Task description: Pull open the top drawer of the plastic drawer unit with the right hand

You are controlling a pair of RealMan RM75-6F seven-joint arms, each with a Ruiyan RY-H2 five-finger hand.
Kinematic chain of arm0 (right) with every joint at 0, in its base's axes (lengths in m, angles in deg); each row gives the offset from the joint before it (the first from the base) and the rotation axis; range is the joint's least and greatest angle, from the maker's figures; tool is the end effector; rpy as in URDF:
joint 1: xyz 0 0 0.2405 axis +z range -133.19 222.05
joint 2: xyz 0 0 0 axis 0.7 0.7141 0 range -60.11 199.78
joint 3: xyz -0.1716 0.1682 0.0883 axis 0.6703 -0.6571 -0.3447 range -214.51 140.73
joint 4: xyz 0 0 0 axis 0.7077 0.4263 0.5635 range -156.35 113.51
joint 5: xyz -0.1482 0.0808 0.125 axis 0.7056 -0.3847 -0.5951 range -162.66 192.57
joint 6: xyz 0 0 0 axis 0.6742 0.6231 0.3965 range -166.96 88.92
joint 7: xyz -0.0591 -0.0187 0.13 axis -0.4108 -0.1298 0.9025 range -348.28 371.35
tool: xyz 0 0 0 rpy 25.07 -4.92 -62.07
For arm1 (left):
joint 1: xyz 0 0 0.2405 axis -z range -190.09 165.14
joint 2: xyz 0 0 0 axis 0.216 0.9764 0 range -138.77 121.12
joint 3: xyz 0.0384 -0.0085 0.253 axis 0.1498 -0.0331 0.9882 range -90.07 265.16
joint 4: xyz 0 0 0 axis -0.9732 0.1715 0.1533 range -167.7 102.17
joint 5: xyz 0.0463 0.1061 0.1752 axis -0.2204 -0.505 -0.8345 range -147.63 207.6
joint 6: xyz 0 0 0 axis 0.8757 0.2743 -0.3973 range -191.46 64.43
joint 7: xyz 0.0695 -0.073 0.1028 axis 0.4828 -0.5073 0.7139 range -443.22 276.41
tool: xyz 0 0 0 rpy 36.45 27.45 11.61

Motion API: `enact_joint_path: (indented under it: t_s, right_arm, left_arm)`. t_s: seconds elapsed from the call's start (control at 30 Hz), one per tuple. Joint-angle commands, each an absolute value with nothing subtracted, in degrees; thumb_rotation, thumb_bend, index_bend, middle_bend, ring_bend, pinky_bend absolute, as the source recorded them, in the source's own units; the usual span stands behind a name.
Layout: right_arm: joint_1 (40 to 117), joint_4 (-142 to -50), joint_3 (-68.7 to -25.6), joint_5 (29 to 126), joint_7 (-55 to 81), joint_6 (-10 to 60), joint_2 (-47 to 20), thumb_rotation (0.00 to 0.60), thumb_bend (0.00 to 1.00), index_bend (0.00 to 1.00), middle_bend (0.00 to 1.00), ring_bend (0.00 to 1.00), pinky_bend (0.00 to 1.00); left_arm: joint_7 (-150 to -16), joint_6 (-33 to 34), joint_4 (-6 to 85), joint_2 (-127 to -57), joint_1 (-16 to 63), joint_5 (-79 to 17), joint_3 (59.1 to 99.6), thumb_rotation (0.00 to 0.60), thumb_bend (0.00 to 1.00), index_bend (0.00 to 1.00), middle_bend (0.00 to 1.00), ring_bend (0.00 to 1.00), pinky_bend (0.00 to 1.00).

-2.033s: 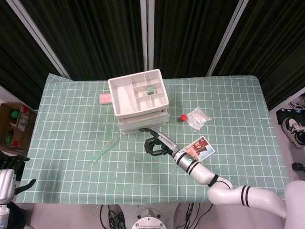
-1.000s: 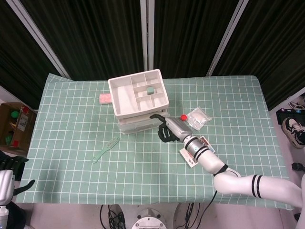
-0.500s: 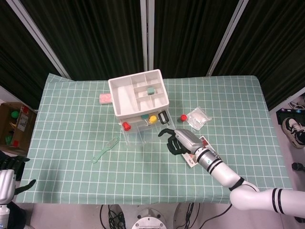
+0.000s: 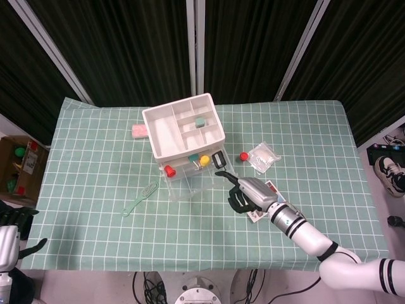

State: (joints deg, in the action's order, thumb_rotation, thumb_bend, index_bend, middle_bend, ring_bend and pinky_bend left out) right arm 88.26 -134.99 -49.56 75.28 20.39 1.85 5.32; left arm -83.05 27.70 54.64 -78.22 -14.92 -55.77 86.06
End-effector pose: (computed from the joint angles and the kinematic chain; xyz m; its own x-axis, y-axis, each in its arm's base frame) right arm -0.0976 -0.2990 0.0566 0.0161 -0.6404 0.7679 -0.9531 -0.2419 -0.1818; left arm -0.3356 0.1347 0.1481 0.4022 -0.0295 0.9151 0.9108 0.1143 -0.3967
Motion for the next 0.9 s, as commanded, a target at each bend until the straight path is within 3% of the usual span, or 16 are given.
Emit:
enact_joint_path:
  t_s: [0.03,0.13,0.23,0.53,0.67,0.9]
  right_arm:
    - [88.16,-139.44,-50.20,80.50,16.42,4.20,11.44,0.600,0.45,0.03,0.72,0.71,0.75]
    - [90.48,-141.48,-51.20,80.52,8.70,4.90,15.44,0.600,0.41,0.04,0.75,0.76,0.78]
    - [93.93,-142.11,-51.36,77.68,-2.43,6.59,16.32,0.600,0.38,0.12,0.82,0.83,0.85]
    - [107.84,-136.22,-46.22,64.14,-45.87,18.16,4.37,0.600,0.32,0.24,0.92,0.95,0.99]
    - [110.85,-133.57,-43.96,61.08,-54.99,20.80,-0.09,0.600,0.26,0.25,0.93,0.98,1.00]
    - [112.56,-130.90,-42.59,56.80,-59.54,23.96,-4.12,0.600,0.16,0.27,0.93,0.99,1.00]
  left_arm:
    - [-83.18,28.09,54.61,-78.22,-15.16,-55.98,86.15,0.600,0.05,0.33,0.27,0.21,0.20]
    - [-83.29,28.67,54.62,-78.33,-15.51,-56.26,86.32,0.600,0.05,0.33,0.27,0.21,0.20]
    - [-83.31,29.28,54.66,-78.41,-15.85,-56.56,86.45,0.600,0.05,0.33,0.27,0.21,0.20]
    - [-83.89,31.21,54.64,-78.52,-17.33,-56.86,86.83,0.600,0.05,0.33,0.27,0.21,0.20]
    - [-84.36,31.54,54.29,-78.62,-17.75,-56.77,86.88,0.600,0.05,0.33,0.27,0.21,0.20]
    - [-85.20,31.52,53.47,-78.85,-17.96,-56.76,86.83,0.600,0.05,0.33,0.27,0.21,0.20]
